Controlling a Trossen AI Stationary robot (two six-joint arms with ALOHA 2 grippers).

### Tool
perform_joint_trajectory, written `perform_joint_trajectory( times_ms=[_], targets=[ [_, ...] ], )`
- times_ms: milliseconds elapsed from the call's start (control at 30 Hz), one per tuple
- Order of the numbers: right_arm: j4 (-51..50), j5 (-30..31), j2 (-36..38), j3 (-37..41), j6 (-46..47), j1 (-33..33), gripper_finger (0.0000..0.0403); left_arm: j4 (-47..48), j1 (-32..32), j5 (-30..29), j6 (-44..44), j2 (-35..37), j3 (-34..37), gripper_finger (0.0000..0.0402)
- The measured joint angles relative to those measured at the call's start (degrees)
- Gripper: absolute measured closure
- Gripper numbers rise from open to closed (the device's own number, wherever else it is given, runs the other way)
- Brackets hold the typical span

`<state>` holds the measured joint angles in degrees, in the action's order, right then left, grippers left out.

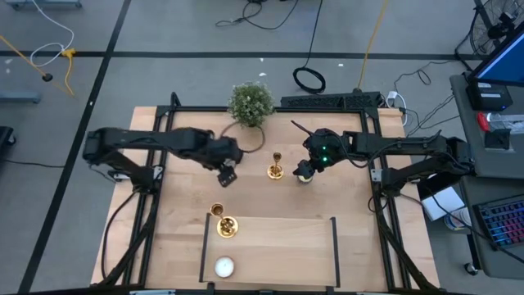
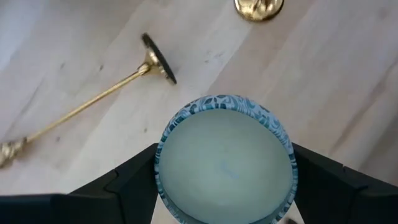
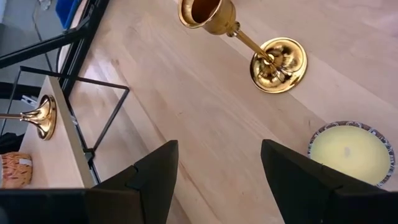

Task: Pick & Place candle stick holders
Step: Put the light blue scented candle on the shelf

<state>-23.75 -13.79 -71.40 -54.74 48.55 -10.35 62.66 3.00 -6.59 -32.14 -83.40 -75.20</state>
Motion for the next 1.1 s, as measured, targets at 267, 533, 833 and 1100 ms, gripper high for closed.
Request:
perform_joint_trajectory(
  times_ms=[267,533,833,1100],
  targets=[
    [0.38,-1.54,0.00,0.00,-1.37,-0.03,0.0177,4.18,-0.51,-0.20,-10.27,11.05,0.00,0.0108],
    [1.79,-1.51,0.00,0.00,-1.68,-0.04,0.0177,3.59,-1.01,-1.61,-13.88,18.39,-4.51,0.0108],
    [4.52,-1.50,0.00,0.00,-1.08,-0.04,0.0177,-6.39,-1.89,-3.96,-9.37,18.05,-17.27,0.0108],
    [22.91,-10.76,0.00,0.02,6.22,-0.07,0.0177,-21.21,-4.78,-4.07,-4.88,15.08,-21.03,0.0108]
  ],
)
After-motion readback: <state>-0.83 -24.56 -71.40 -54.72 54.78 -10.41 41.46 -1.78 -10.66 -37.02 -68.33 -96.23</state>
